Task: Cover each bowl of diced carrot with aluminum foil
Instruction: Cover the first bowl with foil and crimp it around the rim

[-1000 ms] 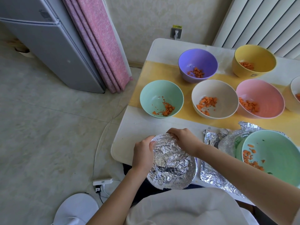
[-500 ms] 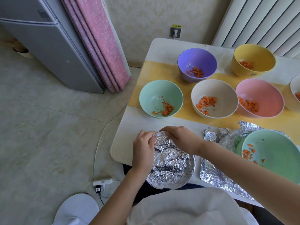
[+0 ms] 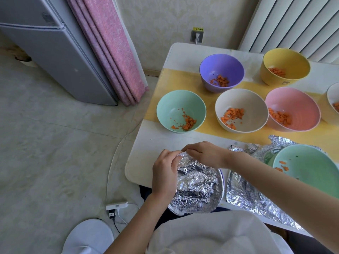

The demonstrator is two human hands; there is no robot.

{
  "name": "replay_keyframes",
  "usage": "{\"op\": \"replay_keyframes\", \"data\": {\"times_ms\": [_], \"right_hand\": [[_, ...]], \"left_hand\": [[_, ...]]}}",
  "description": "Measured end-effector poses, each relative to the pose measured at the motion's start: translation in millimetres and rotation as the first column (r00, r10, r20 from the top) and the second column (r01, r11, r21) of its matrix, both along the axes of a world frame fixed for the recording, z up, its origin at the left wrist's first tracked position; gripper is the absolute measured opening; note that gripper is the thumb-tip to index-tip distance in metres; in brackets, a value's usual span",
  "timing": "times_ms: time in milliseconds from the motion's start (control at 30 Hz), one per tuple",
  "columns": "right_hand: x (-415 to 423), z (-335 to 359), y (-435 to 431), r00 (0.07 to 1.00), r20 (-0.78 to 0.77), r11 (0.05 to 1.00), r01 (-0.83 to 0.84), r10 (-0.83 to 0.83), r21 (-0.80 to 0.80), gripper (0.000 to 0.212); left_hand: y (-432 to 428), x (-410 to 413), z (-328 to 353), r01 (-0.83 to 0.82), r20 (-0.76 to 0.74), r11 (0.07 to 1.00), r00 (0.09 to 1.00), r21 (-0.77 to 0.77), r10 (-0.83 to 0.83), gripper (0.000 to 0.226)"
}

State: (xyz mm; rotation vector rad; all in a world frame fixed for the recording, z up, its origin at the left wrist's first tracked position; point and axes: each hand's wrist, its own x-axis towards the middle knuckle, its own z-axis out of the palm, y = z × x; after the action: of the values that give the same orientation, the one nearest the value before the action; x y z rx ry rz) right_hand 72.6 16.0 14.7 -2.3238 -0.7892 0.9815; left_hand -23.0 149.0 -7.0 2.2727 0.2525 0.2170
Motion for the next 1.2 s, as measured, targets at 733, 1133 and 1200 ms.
{"op": "replay_keyframes", "data": {"times_ms": [733,1133,1200], "right_hand": [[-14,-30,-15,0.943,0.192,0.956,0.24,-0.271,0.171,0.032],[-19,-42,-14,0.928,0.209,0.949,0.284,-0.309,0.14,0.032],[-20,-41,-14,0.936,0.19,0.954,0.278,-0.295,0.115,0.034]], "left_hand": [[17,0,-15,-0.227,-0.215,0.974,0.951,-0.001,0.221,0.018],[17,7,-22,0.071,-0.172,0.997,0.983,0.009,-0.068,0.032],[16,13,-25,0.083,-0.177,0.997,0.981,0.01,-0.08,0.031]]}}
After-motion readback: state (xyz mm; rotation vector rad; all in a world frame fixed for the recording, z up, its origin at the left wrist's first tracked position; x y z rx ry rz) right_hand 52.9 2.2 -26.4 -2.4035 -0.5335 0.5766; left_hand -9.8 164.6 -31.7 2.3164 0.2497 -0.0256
